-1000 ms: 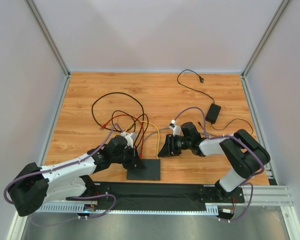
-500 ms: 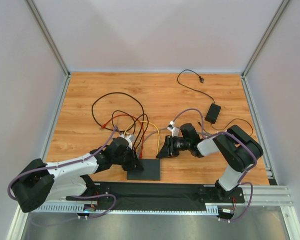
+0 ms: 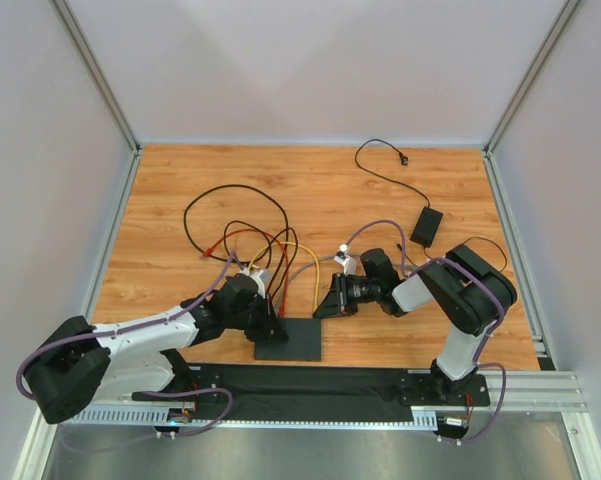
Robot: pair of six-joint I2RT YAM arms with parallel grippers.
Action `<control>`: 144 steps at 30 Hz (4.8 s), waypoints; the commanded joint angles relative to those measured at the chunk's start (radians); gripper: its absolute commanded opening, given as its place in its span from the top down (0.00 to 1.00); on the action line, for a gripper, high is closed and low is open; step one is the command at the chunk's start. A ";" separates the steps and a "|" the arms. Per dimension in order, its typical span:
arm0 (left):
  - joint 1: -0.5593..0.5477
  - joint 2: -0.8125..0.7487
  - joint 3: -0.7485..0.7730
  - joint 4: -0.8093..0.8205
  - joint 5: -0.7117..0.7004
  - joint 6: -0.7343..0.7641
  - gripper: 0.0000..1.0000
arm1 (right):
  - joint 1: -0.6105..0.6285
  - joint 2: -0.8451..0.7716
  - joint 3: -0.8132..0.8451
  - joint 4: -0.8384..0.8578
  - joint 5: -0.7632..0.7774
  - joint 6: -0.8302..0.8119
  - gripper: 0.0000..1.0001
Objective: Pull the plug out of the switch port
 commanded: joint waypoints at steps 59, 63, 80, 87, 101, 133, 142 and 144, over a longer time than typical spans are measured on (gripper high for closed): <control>-0.013 -0.051 0.109 -0.221 -0.100 0.144 1.00 | 0.006 -0.650 0.433 -0.742 0.918 -0.166 1.00; -0.013 -0.077 0.125 -0.236 -0.103 0.151 1.00 | 0.008 -0.623 0.564 -0.823 0.975 -0.279 1.00; -0.013 -0.239 0.179 -0.323 -0.139 0.177 0.87 | -0.103 -0.436 0.616 -0.505 0.787 -0.294 1.00; -0.013 -0.333 0.152 -0.363 -0.152 0.148 0.89 | -0.167 -0.285 0.590 -0.328 0.684 -0.206 1.00; -0.013 -0.335 0.193 -0.448 -0.244 0.196 0.86 | -0.233 0.038 0.650 -0.340 0.602 -0.135 1.00; 0.026 -0.208 0.187 -0.368 -0.213 0.214 0.84 | -0.159 0.745 1.665 -0.688 0.520 -0.030 0.83; 0.026 -0.229 0.185 -0.388 -0.224 0.205 0.84 | -0.143 0.681 1.592 -0.708 0.521 -0.095 0.50; 0.026 -0.226 0.188 -0.389 -0.222 0.203 0.84 | -0.138 0.637 1.537 -0.702 0.530 -0.117 0.47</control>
